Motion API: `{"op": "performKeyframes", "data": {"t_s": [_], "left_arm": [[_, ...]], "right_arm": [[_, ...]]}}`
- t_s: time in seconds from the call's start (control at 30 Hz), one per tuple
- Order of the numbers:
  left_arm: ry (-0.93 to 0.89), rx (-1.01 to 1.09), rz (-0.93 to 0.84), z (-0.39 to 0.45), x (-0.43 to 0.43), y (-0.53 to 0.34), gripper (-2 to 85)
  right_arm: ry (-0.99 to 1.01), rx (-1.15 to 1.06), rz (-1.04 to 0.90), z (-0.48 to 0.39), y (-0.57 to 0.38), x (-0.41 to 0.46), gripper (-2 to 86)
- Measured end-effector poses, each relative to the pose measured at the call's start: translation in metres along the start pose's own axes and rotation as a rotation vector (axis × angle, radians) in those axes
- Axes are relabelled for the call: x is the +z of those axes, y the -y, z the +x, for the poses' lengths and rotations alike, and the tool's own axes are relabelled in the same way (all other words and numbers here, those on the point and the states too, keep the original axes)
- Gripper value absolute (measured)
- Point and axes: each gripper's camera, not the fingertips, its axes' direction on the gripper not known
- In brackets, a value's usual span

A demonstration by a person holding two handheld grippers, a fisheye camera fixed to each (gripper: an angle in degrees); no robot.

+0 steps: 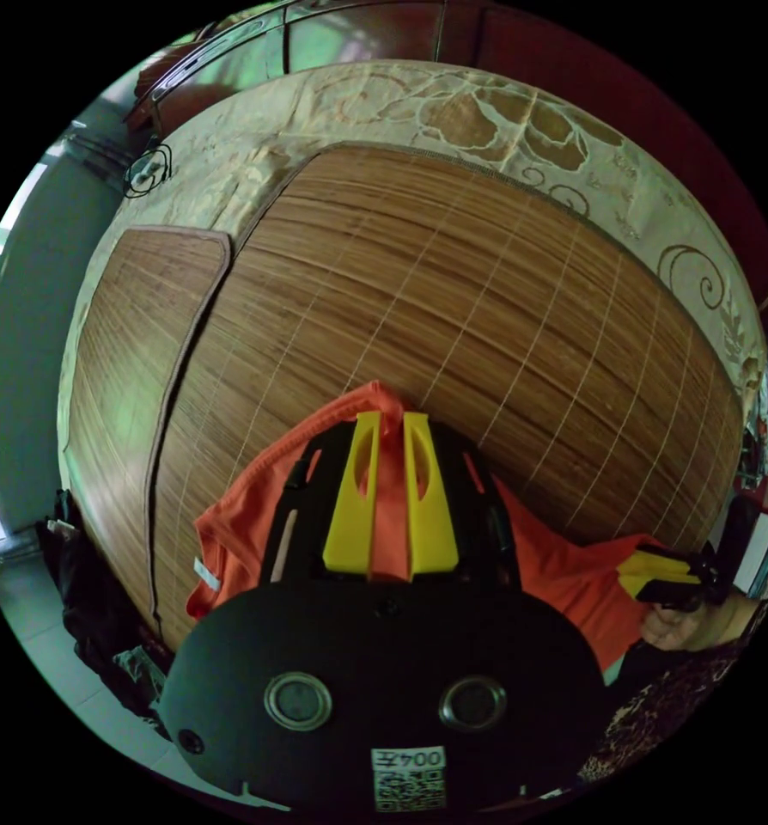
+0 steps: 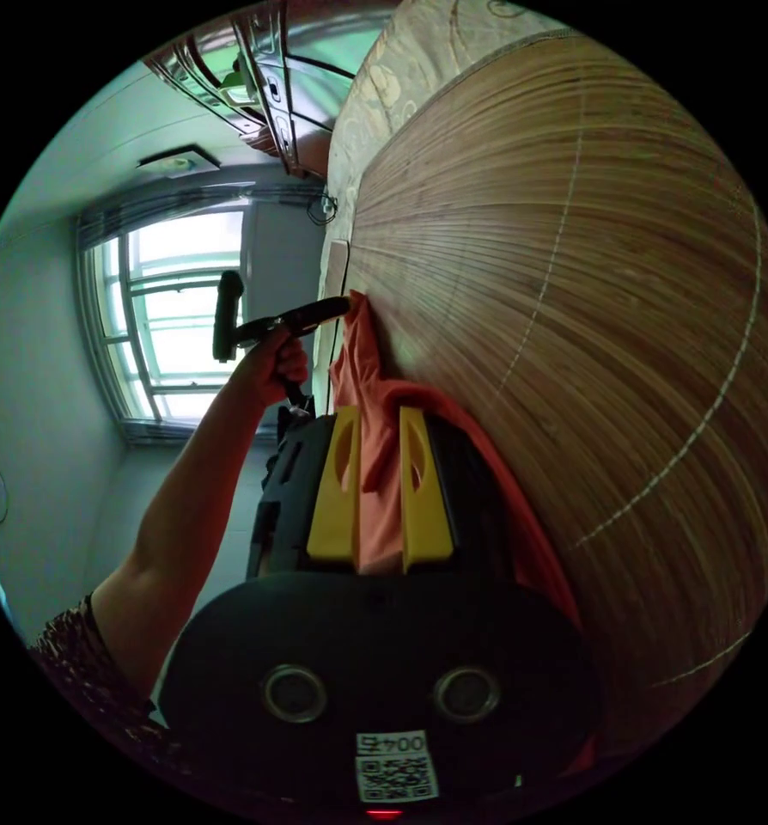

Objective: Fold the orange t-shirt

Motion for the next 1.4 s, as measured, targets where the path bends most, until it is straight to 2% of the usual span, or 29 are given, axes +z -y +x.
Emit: {"op": "performKeyframes", "data": {"t_s": [0.2,0.5,0.63,0.73,0.83,0.9,1.07,1.17,1.3,1.4], "left_arm": [[-0.042,-0.055,-0.024,-0.014,0.008,0.016,1.8],[-0.265,-0.210,0.045,-0.049,0.015,0.021,1.5],[-0.181,-0.208,0.096,-0.053,0.011,0.011,1.9],[-0.133,-0.240,0.224,-0.059,-0.012,-0.011,1.6],[-0.199,-0.177,0.322,-0.051,-0.034,-0.045,1.1],[-0.192,-0.118,0.322,-0.035,-0.038,-0.071,0.9],[0.032,-0.011,0.350,0.009,-0.029,-0.130,0.9],[0.114,0.046,0.264,0.024,-0.010,-0.138,0.8],[0.090,-0.016,0.253,0.018,-0.023,-0.155,0.8],[0.072,-0.048,0.307,0.014,-0.045,-0.186,0.8]], "right_arm": [[-0.008,-0.034,0.003,0.001,0.008,-0.002,4.1],[-0.123,-0.032,0.075,0.004,0.006,-0.010,2.2],[-0.140,-0.051,0.074,0.003,0.003,-0.009,1.3],[-0.140,-0.054,0.075,0.003,-0.001,-0.008,0.8],[-0.130,-0.050,0.074,0.003,-0.005,-0.008,0.5],[-0.124,-0.048,0.074,0.003,-0.009,-0.007,0.4],[-0.114,-0.046,0.072,0.003,-0.021,-0.004,0.2],[-0.124,-0.054,0.076,0.000,-0.030,-0.001,0.3],[-0.127,-0.056,0.077,-0.003,-0.043,0.004,0.1],[-0.127,-0.059,0.077,-0.005,-0.054,0.008,0.2]]}}
